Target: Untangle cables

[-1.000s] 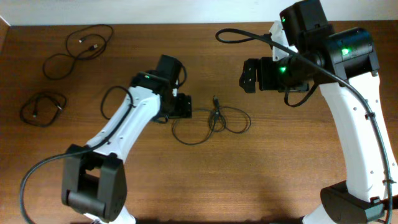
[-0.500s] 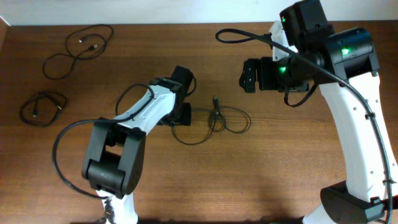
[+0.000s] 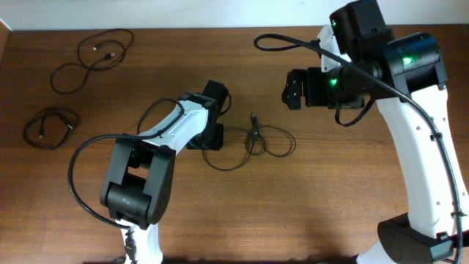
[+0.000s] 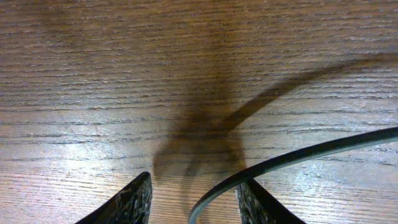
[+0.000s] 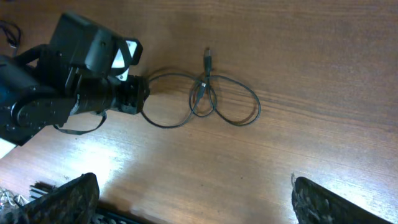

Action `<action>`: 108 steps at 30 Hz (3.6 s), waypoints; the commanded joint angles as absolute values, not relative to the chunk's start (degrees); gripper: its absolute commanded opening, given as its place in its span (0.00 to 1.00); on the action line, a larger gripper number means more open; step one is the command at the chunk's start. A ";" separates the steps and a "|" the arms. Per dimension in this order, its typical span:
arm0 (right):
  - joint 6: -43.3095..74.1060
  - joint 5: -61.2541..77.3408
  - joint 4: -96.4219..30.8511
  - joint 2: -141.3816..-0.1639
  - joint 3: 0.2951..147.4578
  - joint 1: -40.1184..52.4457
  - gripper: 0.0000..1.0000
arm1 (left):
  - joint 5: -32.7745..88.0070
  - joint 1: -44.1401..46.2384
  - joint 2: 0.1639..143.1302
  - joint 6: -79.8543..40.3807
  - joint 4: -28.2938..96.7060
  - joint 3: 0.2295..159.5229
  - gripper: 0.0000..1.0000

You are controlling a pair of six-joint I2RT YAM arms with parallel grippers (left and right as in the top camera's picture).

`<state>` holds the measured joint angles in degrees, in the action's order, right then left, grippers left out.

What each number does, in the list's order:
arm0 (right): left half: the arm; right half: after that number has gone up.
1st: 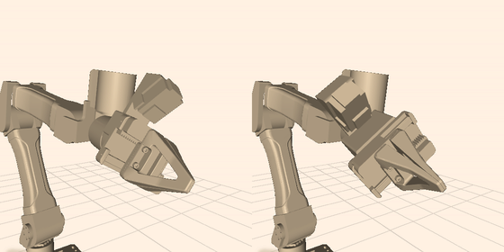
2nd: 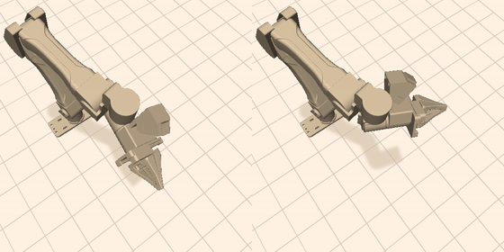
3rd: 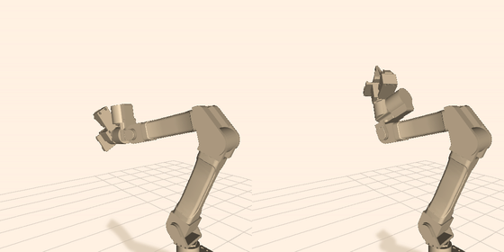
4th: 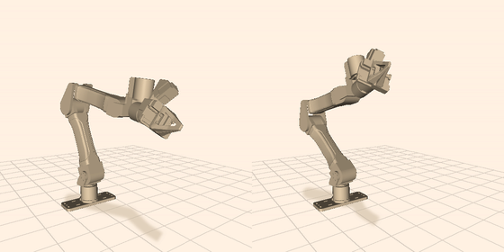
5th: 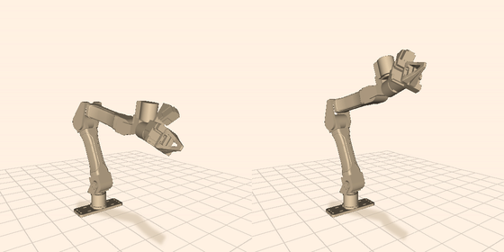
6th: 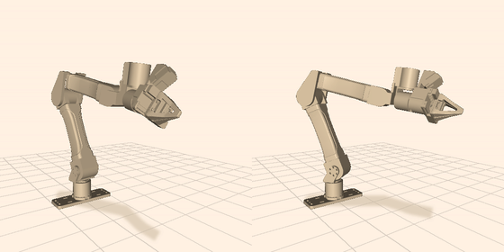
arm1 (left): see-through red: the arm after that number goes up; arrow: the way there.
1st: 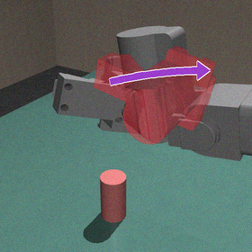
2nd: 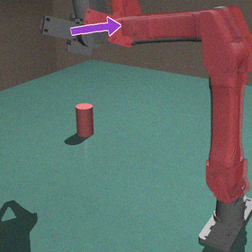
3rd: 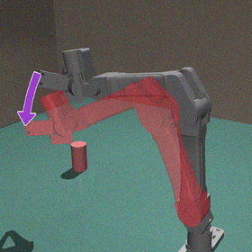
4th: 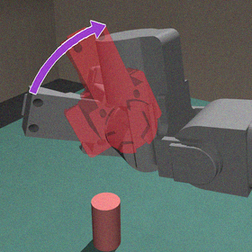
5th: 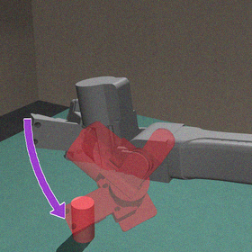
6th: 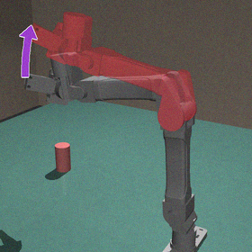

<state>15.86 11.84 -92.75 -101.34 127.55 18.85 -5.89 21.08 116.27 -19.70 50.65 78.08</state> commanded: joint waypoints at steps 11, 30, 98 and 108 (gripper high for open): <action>15.46 11.35 -93.01 -101.65 127.50 19.18 0.98 | -0.56 16.82 117.32 -19.66 48.40 74.72 0.43; 15.44 12.21 -93.51 -101.65 127.50 19.22 0.99 | 1.69 16.86 115.85 -17.04 69.21 93.27 0.00; 9.47 38.44 -91.88 -110.04 127.39 11.66 0.99 | 61.30 4.36 93.60 -17.32 85.32 134.04 0.00; 12.75 24.84 -93.76 -110.06 127.39 13.54 0.98 | 61.28 4.36 93.62 -18.04 85.73 134.04 0.00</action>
<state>11.84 27.81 -93.86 -109.69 127.50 13.04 59.83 4.19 94.80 -17.17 85.86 133.40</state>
